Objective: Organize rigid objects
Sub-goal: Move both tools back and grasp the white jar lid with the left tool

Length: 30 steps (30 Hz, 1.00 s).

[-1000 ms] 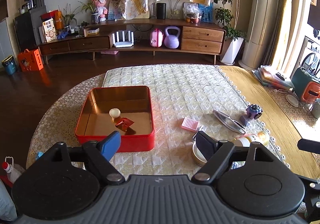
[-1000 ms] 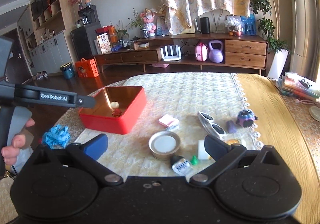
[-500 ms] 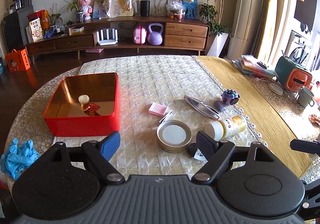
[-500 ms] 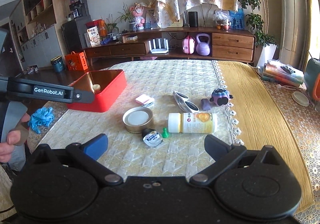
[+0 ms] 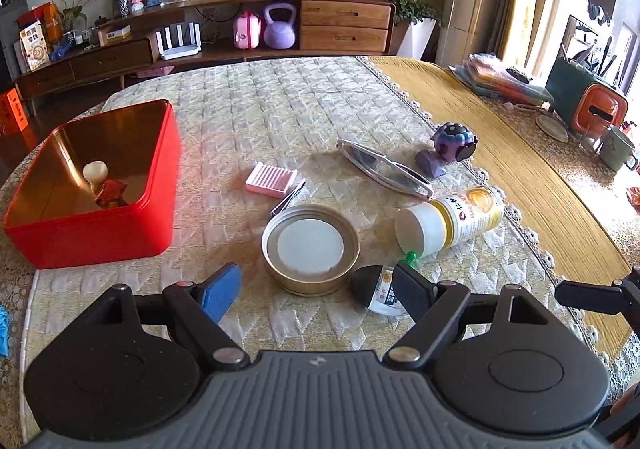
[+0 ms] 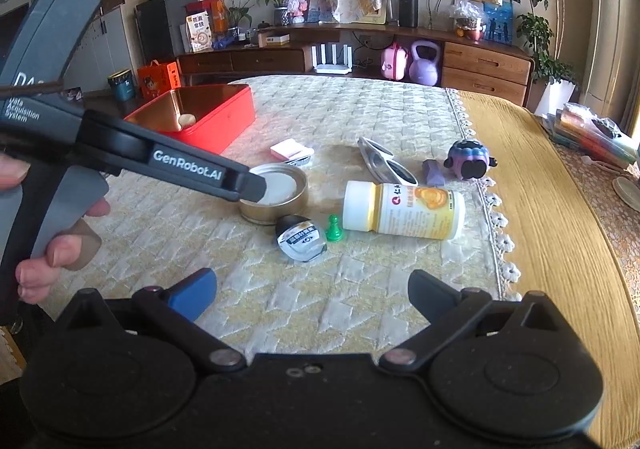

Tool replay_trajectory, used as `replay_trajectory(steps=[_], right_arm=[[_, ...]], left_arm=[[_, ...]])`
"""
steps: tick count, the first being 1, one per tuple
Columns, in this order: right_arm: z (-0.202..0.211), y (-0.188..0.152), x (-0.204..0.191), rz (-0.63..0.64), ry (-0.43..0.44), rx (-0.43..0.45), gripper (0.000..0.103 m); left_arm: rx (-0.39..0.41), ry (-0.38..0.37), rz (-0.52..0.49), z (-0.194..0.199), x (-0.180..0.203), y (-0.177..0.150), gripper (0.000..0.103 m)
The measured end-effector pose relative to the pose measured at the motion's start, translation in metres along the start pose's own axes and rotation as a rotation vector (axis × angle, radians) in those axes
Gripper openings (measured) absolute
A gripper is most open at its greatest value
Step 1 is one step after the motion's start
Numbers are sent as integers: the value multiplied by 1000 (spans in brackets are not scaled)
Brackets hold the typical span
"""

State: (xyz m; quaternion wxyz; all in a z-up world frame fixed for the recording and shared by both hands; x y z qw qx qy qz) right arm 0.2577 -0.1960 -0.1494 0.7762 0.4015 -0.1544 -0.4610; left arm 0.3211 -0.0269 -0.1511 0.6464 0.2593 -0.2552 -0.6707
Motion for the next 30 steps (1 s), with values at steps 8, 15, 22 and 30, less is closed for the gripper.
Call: replay_trajectory(steps=[8,15,22,30], right_arm=[[-43,5,-3,29,27,-36,95],[-71,8,-5,42,30,-61,83],[-86,10,-7,47,26,-68,72],[-89,13,-11,57,8,-51,57]], left_arm=[[-48,0,-8,-43,0,8,83],[-71,-4,5,-70,-3,9,83],[-72,-18,1,-82,-4,8,83],[-59,-33,-15,-86,-4,10,83]])
Point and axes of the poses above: each gripper's, at about its wrist camera, not at the fingertips, and z roughly against the way its jaws point, x to its right, y to its top, the point moved 5 cm from there along -z, roughly the way its jaws point, and after that the axes turned 5 degrees about y, right-handed, at the moved point
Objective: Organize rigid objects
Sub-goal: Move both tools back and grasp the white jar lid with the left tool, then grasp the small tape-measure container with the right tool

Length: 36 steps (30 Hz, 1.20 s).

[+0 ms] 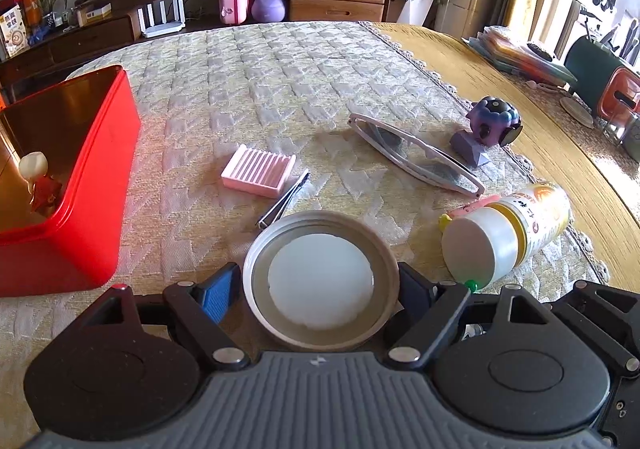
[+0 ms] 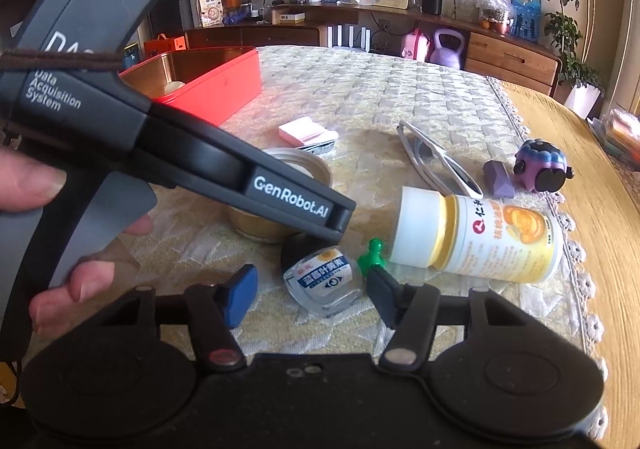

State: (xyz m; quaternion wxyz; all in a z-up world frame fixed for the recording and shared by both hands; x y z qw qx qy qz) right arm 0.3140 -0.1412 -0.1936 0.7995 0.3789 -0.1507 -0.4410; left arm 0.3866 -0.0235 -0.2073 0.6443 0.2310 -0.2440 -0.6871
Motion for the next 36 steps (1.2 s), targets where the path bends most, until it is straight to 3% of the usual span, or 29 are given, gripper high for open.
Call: replay_trajectory(steps=[6,18,36], right_arm=[[0,2,-2,-9,-27,5,42],[17,-1,-13,-25,-35,21,41],[93,29,-49,-22,-25,112,42]], left_arm=[[9,-8,-25,2,1,-1,78],[5,12,8,26,-19,-9,78],[45,69,60,118,-60,-21,78]])
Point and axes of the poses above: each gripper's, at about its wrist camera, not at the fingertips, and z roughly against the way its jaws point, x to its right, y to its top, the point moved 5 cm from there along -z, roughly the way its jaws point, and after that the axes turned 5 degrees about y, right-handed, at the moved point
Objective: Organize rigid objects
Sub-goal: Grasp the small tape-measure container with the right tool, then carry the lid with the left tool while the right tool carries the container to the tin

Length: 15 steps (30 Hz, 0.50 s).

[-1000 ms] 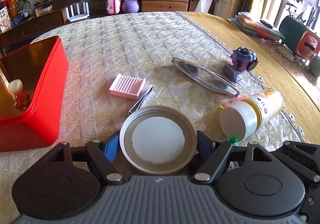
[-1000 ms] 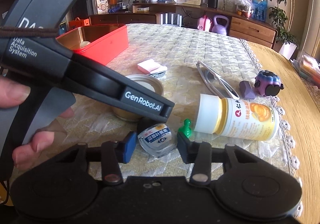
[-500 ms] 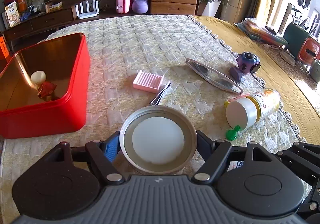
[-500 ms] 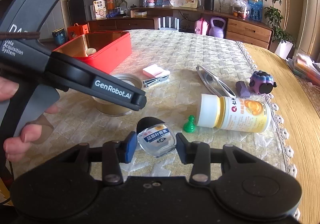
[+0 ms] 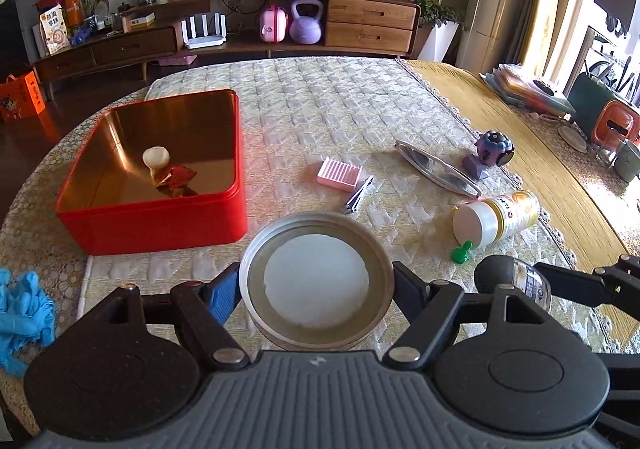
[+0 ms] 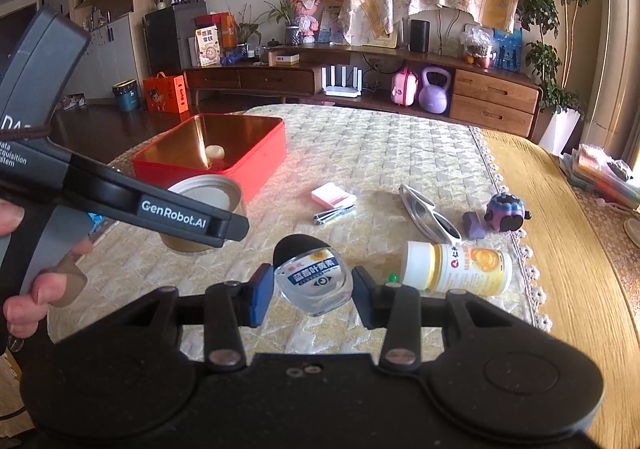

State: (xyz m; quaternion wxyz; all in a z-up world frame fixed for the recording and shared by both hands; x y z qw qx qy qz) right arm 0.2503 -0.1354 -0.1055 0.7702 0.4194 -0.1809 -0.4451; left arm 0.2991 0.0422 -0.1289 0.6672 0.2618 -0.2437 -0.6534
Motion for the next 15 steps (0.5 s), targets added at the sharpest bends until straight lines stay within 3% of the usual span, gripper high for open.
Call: replay_trajectory(steps=[15], right_arm=[[6,61,-42,65,58,87,42]], left_arm=[[55,54,22,51,-50,13,78]])
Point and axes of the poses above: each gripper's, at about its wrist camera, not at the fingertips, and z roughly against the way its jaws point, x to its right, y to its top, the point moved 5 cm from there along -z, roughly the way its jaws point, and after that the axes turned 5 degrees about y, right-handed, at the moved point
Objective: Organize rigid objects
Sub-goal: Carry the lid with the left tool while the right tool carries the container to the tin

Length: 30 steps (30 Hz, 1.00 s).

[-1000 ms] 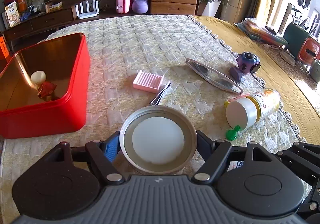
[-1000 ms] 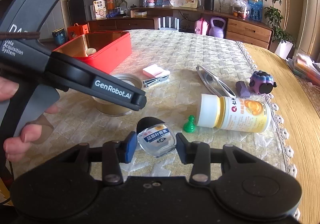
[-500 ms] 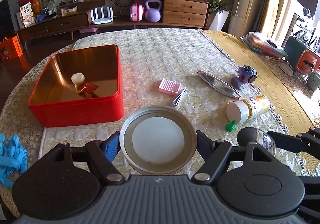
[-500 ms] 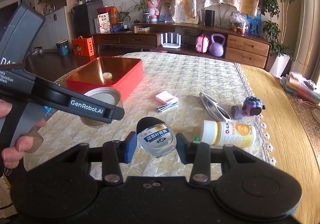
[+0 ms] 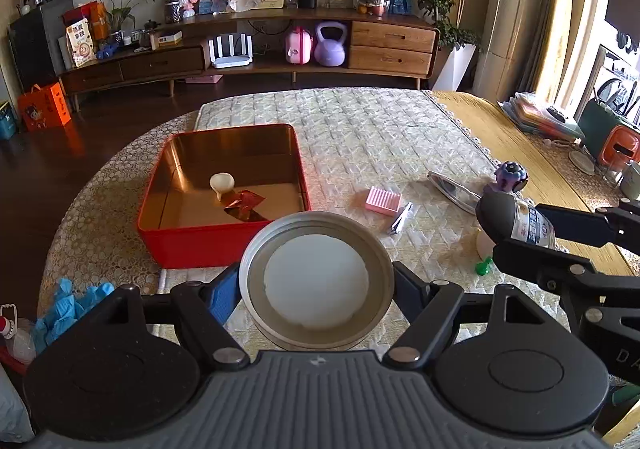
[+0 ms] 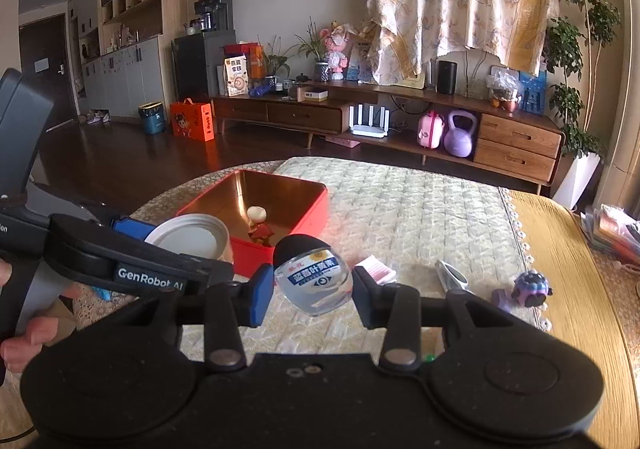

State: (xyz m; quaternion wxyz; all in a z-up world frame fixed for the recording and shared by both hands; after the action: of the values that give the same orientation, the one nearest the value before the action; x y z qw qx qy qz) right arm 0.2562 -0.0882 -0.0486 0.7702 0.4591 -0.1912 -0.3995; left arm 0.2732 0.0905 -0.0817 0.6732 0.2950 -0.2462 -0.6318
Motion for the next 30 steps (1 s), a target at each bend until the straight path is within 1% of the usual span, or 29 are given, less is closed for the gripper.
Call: replay_trajectory(steps=[5,9,13,22,26,30], right_arm=[[-16,21,-12,37,16,20,42],[-35,35,-19,74,21,25,42],[-59,44,-21,99,30,15,42],[-124,54,-17,143,35,-22,42],[-158,57,-14,142,52,-57,42],[-186,52,-18,171,62,-94,42]], left_arm=[[14,29,5,-2,-22,12,78],[5,44,7,-15,-39,22,78],[-31,73,1,-38,-55,29,78],[-95,103,42,-100,-89,48,78],[-116,127,41,-128,-97,55,78],[-131,146,75,-155,-109,67,78]])
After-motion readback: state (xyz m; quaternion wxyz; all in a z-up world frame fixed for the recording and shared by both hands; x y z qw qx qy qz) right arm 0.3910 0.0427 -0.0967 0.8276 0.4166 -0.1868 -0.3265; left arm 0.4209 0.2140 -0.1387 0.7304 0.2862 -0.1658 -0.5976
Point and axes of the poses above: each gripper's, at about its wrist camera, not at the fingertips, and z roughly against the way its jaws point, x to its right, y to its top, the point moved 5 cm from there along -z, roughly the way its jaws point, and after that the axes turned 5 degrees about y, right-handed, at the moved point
